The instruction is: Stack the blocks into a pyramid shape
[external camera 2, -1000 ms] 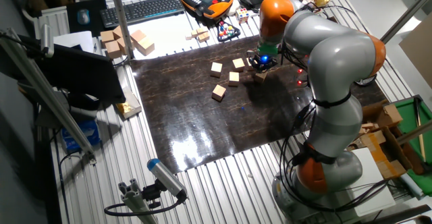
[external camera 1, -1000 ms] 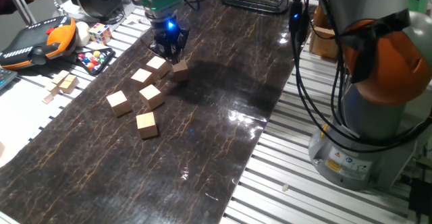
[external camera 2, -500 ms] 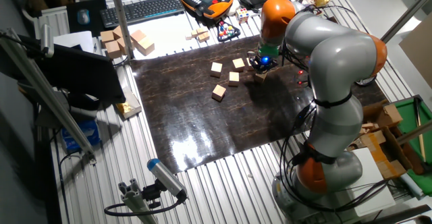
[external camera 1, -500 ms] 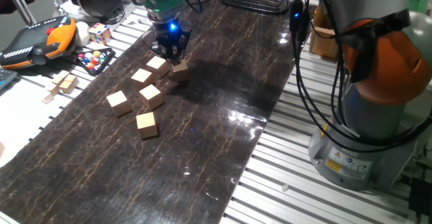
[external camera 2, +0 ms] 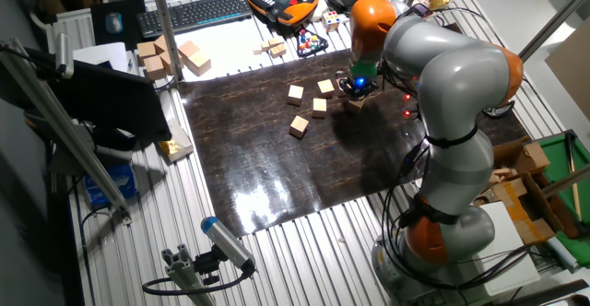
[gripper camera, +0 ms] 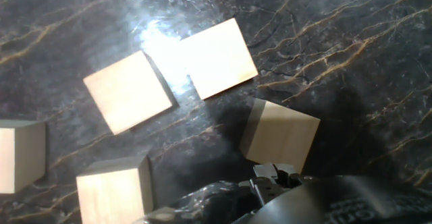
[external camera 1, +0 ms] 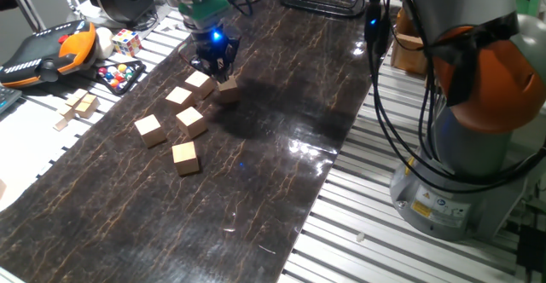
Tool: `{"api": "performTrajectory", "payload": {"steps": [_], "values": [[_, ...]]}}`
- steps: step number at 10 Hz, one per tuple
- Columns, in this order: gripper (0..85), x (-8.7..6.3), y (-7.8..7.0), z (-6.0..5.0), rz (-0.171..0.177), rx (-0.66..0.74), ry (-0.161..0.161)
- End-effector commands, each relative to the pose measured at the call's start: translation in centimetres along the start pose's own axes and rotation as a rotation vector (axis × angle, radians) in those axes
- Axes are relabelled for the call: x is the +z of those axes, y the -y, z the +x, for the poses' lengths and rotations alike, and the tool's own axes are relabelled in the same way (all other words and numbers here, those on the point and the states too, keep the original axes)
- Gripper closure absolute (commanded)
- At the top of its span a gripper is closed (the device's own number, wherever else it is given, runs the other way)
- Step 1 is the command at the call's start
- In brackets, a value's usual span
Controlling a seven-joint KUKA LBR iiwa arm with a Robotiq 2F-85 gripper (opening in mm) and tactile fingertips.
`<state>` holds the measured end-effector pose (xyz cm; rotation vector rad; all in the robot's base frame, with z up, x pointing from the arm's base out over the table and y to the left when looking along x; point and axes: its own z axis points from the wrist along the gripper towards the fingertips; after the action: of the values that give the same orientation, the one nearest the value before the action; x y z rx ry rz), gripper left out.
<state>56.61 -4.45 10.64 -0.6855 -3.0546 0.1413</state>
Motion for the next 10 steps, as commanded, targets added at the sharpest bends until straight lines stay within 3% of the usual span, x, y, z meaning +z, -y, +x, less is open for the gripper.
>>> {"api": "performTrajectory", "payload": {"steps": [1,4,5,8,9,10], "values": [[84.3,0.0,0.0,0.0,-0.013,-0.001,0.008],[83.0,0.1,0.6,-0.5,-0.086,0.037,0.009],[69.7,0.1,0.7,-0.5,-0.071,0.048,0.018],[7.3,0.4,0.9,-0.5,-0.044,0.145,0.027],[0.0,0.7,1.1,-0.4,-0.048,0.162,0.03],[0.0,1.1,1.2,-0.3,-0.047,0.164,0.034]]}}
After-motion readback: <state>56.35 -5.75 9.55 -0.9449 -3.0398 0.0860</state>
